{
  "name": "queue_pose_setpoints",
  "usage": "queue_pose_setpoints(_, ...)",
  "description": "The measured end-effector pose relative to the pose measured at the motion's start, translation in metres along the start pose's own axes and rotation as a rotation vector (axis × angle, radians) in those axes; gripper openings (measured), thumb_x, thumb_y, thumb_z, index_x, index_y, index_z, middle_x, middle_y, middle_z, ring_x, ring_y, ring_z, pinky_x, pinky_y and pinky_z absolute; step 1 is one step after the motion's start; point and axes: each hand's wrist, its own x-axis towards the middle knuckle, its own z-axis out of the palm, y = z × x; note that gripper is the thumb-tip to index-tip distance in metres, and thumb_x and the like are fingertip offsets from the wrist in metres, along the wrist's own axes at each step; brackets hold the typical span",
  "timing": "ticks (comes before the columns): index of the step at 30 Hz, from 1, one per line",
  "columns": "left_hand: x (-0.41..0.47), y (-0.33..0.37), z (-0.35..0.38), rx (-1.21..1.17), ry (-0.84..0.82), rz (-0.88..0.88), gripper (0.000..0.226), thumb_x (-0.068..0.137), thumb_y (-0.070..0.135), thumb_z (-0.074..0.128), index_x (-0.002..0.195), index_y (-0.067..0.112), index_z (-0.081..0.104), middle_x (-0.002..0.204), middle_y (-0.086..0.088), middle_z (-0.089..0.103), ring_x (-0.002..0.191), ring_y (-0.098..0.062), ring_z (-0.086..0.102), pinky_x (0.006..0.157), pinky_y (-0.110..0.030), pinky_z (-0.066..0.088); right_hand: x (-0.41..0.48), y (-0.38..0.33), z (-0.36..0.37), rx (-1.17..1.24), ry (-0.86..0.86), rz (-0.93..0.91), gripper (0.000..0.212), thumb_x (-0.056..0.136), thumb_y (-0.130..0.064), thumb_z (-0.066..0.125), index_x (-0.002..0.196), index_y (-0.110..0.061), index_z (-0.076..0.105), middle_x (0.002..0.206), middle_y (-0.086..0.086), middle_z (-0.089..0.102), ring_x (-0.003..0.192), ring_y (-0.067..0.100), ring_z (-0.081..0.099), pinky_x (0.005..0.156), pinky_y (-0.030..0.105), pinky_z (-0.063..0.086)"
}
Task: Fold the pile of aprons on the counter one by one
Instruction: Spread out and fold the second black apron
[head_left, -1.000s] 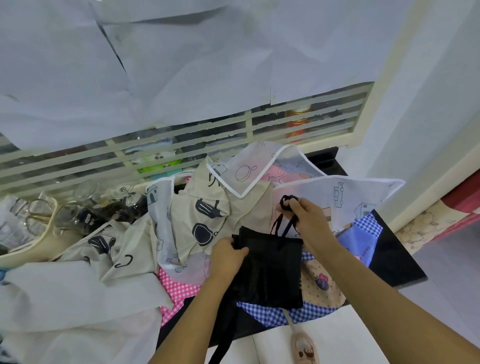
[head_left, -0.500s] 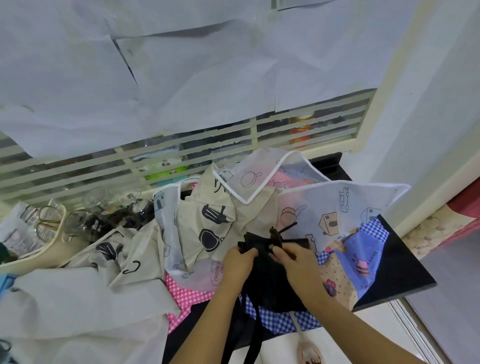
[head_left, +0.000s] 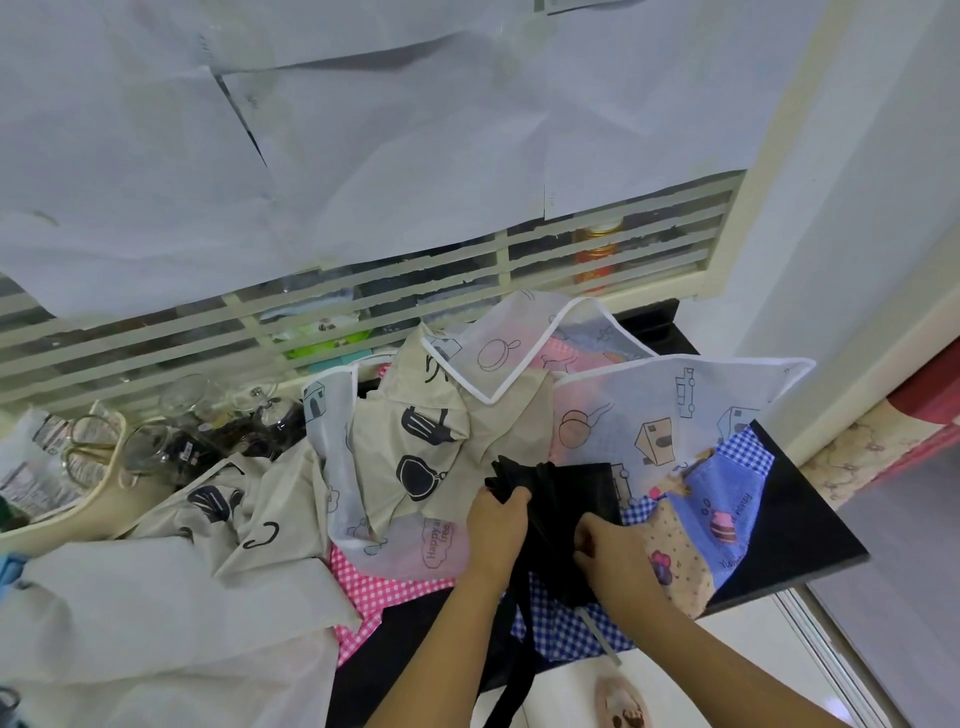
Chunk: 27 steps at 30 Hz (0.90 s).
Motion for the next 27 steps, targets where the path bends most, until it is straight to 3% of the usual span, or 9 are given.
queue_pose_setpoints(2,-0.001,0.000,0.004,-0.033,-0.006,0.000,0.010,0.086,0.016,0.056,0.084,0.006,0.054,0.073,-0.004,0.058,0.074,-0.020,0.056,0.062,-0.028,0.043,-0.001,-0.001,0.000,-0.171,-0.028,-0.093,0.024,0.086,-0.004,0.055,0.075,-0.021,0.042,0.081,-0.007,0.041,0.060,0.006,0.038,0.055,0.021,0.034)
queue_pose_setpoints(5,-0.003,0.003,0.010,-0.056,-0.049,0.008,0.012,0.089,0.015,0.057,0.095,0.006,0.057,0.080,-0.006,0.062,0.073,-0.016,0.058,0.059,-0.023,0.045,-0.002,0.002,0.002,-0.173,0.001,-0.216,0.012,0.087,-0.007,0.059,0.090,-0.015,0.052,0.095,-0.007,0.033,0.069,0.010,0.045,0.062,0.022,0.042)
queue_pose_setpoints(9,-0.002,0.002,0.017,0.000,-0.105,0.043,0.019,0.088,0.019,0.064,0.101,0.008,0.056,0.087,-0.002,0.062,0.077,-0.011,0.060,0.057,-0.014,0.046,-0.001,0.012,0.003,-0.063,-0.113,-0.252,0.010,0.088,-0.013,0.059,0.090,-0.022,0.056,0.083,-0.015,0.043,0.070,-0.001,0.045,0.071,0.014,0.043)
queue_pose_setpoints(11,-0.001,-0.001,0.022,-0.001,-0.146,0.039,0.030,0.083,0.025,0.072,0.103,0.009,0.057,0.097,-0.005,0.065,0.089,-0.018,0.064,0.072,-0.022,0.053,-0.003,0.013,-0.003,0.089,-0.202,-0.155,0.018,0.090,-0.002,0.053,0.091,-0.018,0.061,0.082,-0.014,0.053,0.069,-0.003,0.052,0.074,0.019,0.049)
queue_pose_setpoints(14,-0.003,-0.002,0.032,0.073,-0.222,0.038,0.049,0.080,0.026,0.076,0.118,0.008,0.053,0.114,-0.006,0.061,0.105,-0.021,0.061,0.087,-0.028,0.052,-0.007,0.015,-0.023,0.644,-0.369,0.176,0.029,0.095,0.007,0.041,0.096,-0.014,0.060,0.083,-0.001,0.064,0.066,-0.004,0.064,0.066,0.016,0.052)
queue_pose_setpoints(17,-0.005,-0.004,0.042,0.206,-0.287,0.074,0.044,0.079,0.015,0.073,0.117,0.009,0.052,0.116,-0.007,0.060,0.104,-0.020,0.060,0.086,-0.027,0.051,-0.005,0.022,-0.035,1.155,-0.335,0.470,0.020,0.099,-0.010,0.046,0.110,-0.001,0.060,0.093,0.014,0.073,0.086,0.022,0.071,0.069,0.034,0.056)
queue_pose_setpoints(23,-0.013,-0.004,0.054,0.554,-0.405,0.177,0.057,0.075,0.025,0.075,0.121,0.011,0.044,0.119,-0.008,0.055,0.105,-0.023,0.057,0.085,-0.030,0.050,0.001,0.028,-0.038,1.236,-0.295,0.605,0.039,0.093,-0.043,0.053,0.122,-0.016,0.050,0.115,0.008,0.062,0.109,0.031,0.057,0.098,0.052,0.045)
queue_pose_setpoints(25,-0.017,-0.002,0.054,0.732,-0.468,0.234,0.069,0.076,0.039,0.075,0.131,0.014,0.040,0.126,-0.009,0.046,0.113,-0.026,0.050,0.091,-0.031,0.045,0.003,0.023,-0.038,1.258,-0.215,0.621,0.032,0.092,-0.043,0.057,0.116,-0.023,0.050,0.112,0.007,0.060,0.109,0.032,0.055,0.093,0.050,0.046)
queue_pose_setpoints(27,-0.019,-0.004,0.050,0.855,-0.543,0.266,0.074,0.082,0.048,0.067,0.142,0.019,0.035,0.138,-0.010,0.036,0.126,-0.029,0.039,0.100,-0.033,0.036,0.001,0.015,-0.042,0.987,-0.140,0.566,0.020,0.093,-0.037,0.059,0.093,-0.017,0.057,0.091,0.007,0.063,0.088,0.024,0.062,0.074,0.030,0.056)
